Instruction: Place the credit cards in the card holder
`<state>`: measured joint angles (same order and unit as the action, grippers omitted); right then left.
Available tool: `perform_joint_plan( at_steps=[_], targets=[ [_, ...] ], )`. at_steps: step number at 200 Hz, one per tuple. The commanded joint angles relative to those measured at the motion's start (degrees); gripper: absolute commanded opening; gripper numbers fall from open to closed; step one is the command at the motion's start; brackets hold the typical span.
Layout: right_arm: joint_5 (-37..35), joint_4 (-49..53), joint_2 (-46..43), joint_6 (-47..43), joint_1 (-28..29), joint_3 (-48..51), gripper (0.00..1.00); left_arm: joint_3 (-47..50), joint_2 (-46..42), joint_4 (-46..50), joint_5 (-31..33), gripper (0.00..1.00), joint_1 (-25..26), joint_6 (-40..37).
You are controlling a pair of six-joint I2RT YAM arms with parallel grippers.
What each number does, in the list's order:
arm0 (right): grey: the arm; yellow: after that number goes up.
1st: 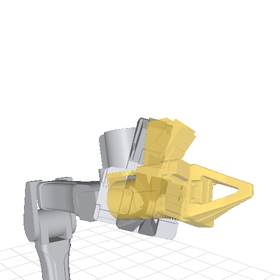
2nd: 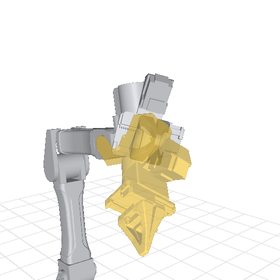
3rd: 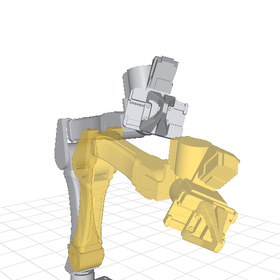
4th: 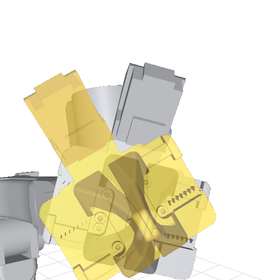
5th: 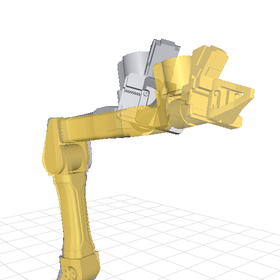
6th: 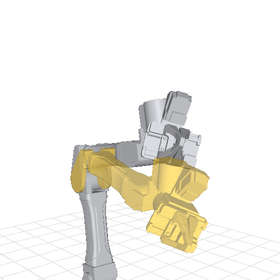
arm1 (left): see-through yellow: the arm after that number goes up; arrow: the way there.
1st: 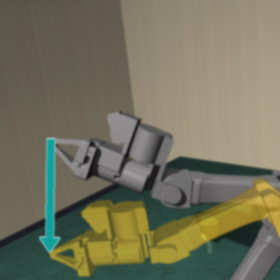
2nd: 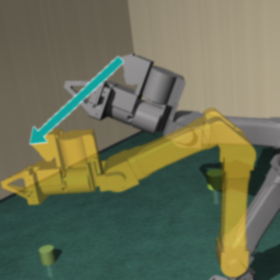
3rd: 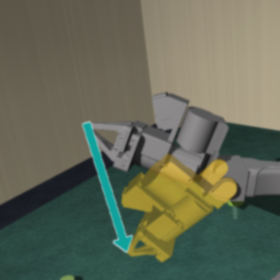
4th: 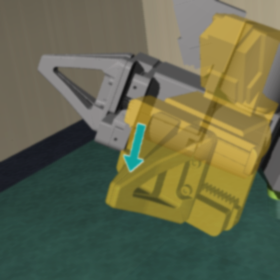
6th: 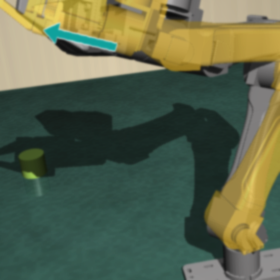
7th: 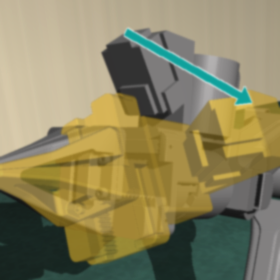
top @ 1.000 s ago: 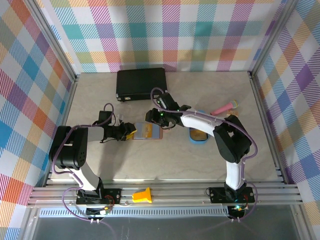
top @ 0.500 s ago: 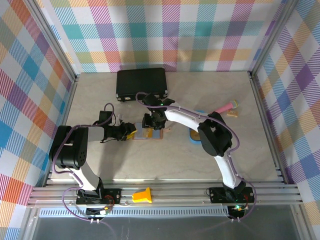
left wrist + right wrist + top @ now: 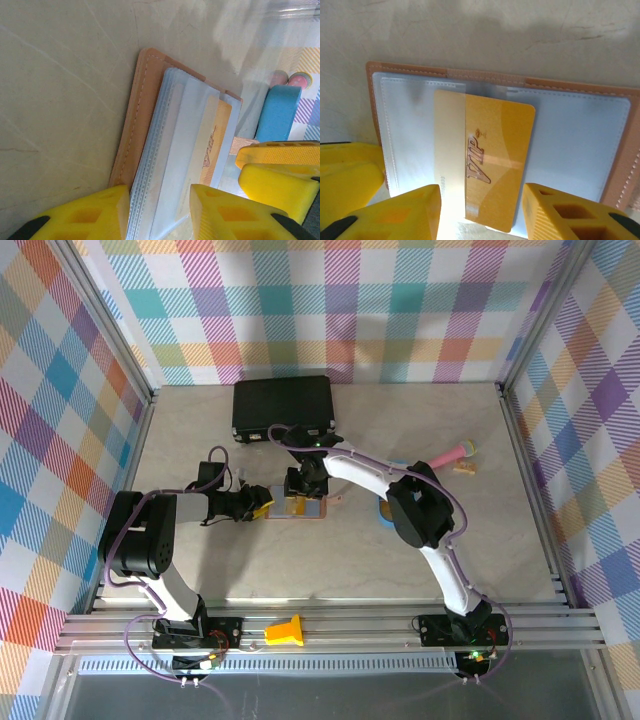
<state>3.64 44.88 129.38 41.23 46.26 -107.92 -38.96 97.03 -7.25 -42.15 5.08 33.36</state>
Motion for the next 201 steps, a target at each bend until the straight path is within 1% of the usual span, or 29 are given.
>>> perform_joint_plan(
  at_steps=[1, 45, 98, 201],
  targets=[
    [0.31, 2.31, 1.64, -0.54, 0.16, -1.81, 0.46, -0.14, 1.75, 0.57, 0.32, 0.37, 1.03, -1.33],
    [0.44, 2.75, 2.71, -0.45, 0.15, -2.49, 0.47, -0.21, 1.93, 0.55, 0.33, 0.37, 1.05, -1.31],
    [2.4, 2.63, 3.92, -0.45, 0.14, -3.09, 0.47, -0.24, 2.02, 0.43, 0.24, 0.37, 1.01, -1.36],
    [3.42, 1.54, 4.46, -2.13, 0.5, -5.11, 0.44, -0.42, 3.06, -0.14, -0.08, 0.37, 1.07, -1.28]
  ],
)
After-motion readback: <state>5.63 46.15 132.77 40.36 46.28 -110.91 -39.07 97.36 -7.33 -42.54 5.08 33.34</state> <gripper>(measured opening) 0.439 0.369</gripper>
